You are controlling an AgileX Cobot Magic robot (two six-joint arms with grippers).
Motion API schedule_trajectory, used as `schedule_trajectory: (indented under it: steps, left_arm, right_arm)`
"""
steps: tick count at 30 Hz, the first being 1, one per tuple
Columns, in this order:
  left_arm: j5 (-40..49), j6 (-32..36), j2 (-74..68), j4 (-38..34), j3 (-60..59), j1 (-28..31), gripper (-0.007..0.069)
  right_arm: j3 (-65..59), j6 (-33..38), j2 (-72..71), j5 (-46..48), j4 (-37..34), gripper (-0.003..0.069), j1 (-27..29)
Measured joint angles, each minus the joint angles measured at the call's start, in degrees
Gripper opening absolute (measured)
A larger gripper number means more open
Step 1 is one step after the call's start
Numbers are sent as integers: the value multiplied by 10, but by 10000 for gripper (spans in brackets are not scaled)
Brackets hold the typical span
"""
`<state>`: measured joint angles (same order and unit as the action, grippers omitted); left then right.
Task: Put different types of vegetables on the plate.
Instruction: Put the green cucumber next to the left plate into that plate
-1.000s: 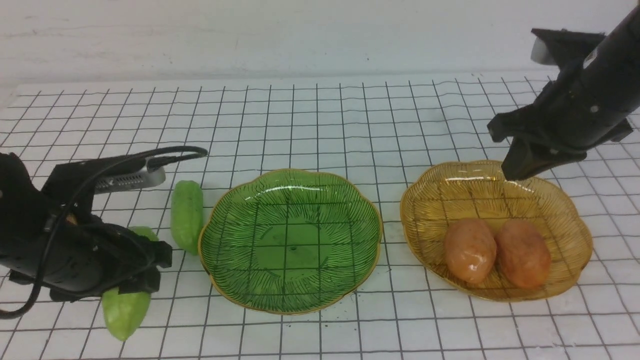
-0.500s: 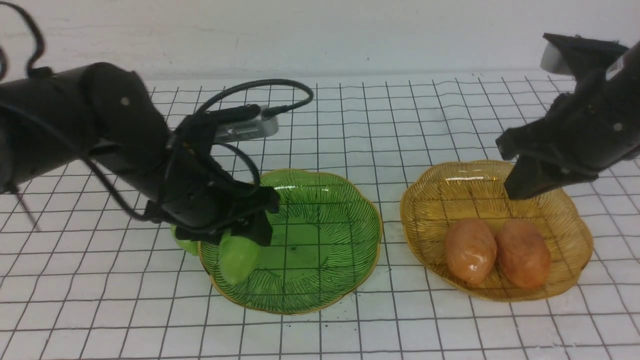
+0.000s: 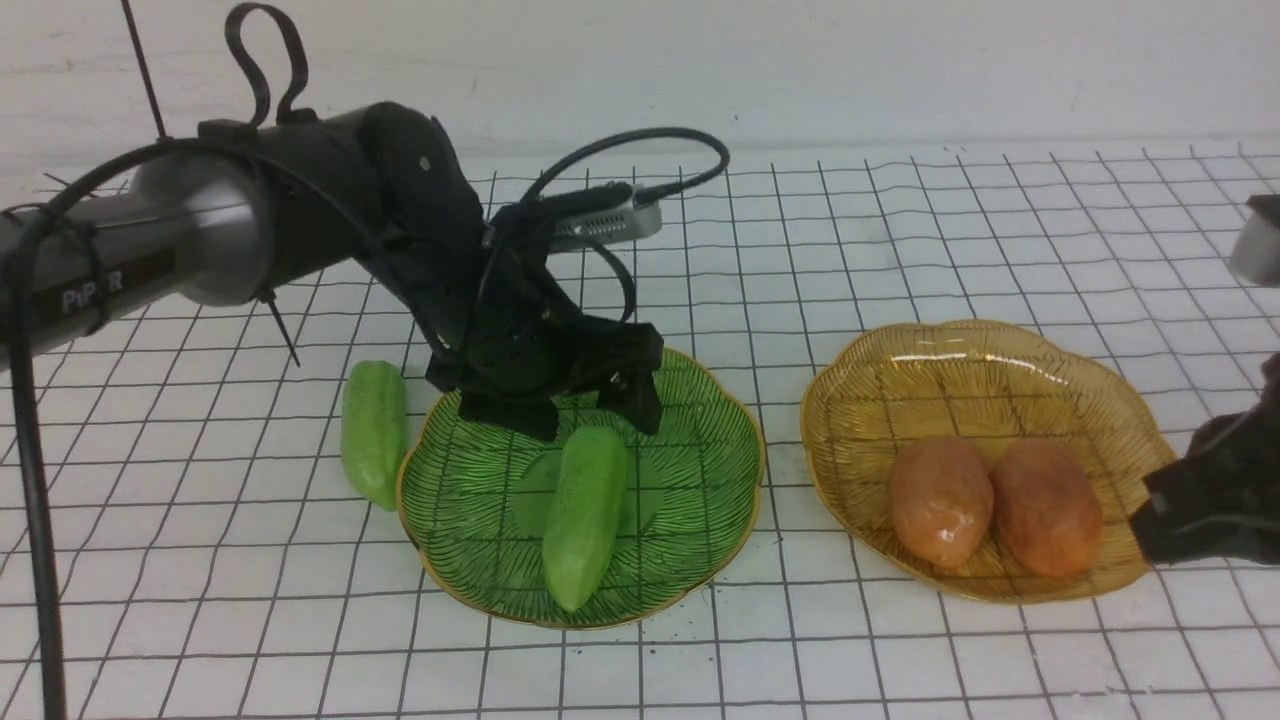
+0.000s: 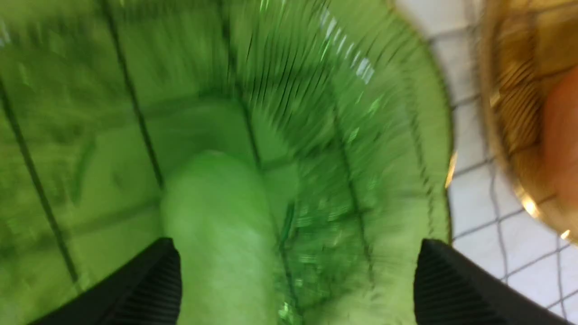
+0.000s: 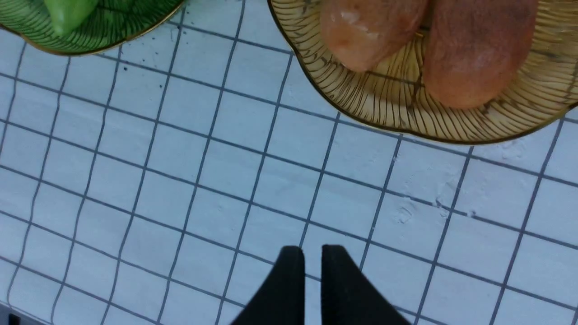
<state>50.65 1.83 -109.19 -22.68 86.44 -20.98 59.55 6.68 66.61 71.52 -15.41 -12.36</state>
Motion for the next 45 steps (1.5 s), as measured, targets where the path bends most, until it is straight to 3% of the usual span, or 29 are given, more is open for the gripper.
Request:
schedule_trajectory:
  steps: [6,11,15,28,32,35,45]
  left_arm:
    - [51,-45,0,59,71,48,632]
    - [61,-102,-3,148,87,117,586]
    - [52,-157,-35,171,87,155,549]
    - [15,-177,-147,164,87,161,510]
    - [14,-177,-152,169,89,161,379]
    - [17,-171,-149,175,100,161,379]
    - [167,-136,-81,186,152,137,380]
  right_arm:
    - [-1,1,0,-1,-8,47,0]
    - [-1,1,0,-13,-10,47,0]
    - [-1,7,0,-17,-10,47,0]
    - [-1,9,0,-44,-10,45,0]
    - [-1,9,0,-50,-10,45,0]
    - [-1,10,0,-51,-10,45,0]
    - [-1,10,0,-70,-10,45,0]
